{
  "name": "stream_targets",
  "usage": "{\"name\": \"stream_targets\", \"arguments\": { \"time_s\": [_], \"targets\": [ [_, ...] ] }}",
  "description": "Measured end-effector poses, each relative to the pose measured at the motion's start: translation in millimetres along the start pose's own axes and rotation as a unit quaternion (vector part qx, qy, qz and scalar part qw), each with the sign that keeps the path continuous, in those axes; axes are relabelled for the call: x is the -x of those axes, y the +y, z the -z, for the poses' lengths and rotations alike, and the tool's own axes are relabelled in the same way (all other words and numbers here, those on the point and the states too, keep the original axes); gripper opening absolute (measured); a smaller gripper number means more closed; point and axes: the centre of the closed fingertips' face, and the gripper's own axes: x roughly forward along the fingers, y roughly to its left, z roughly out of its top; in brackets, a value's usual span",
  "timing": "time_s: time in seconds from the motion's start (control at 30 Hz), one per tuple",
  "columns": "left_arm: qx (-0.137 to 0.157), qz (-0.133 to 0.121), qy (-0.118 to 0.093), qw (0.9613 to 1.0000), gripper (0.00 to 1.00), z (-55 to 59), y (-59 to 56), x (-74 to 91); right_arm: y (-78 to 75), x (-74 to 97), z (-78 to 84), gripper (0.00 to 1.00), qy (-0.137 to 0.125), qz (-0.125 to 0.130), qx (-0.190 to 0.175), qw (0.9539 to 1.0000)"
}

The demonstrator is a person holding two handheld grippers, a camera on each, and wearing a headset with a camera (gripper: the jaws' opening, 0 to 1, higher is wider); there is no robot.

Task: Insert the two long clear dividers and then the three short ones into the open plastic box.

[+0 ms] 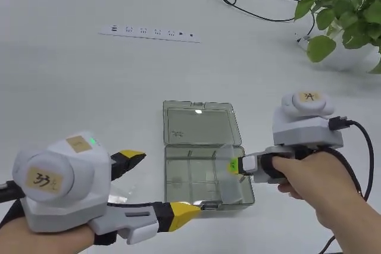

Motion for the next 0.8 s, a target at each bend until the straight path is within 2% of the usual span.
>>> {"name": "stream_targets", "arguments": {
  "time_s": [0.2, 0.8],
  "targets": [
    [-0.001, 0.0, 0.001, 1.0, 0.81, 0.0, -0.7, -0.9, 9.6, -7.8, -0.2, 0.08, 0.001, -0.006, 0.035, 0.9994],
    [0.0, -0.006, 0.003, 1.0, 0.82, 0.6, 1.5, 0.8, 4.5, -25.2, 5.8, 0.09, 0.01, -0.014, 0.053, 0.9985]
  ]
}}
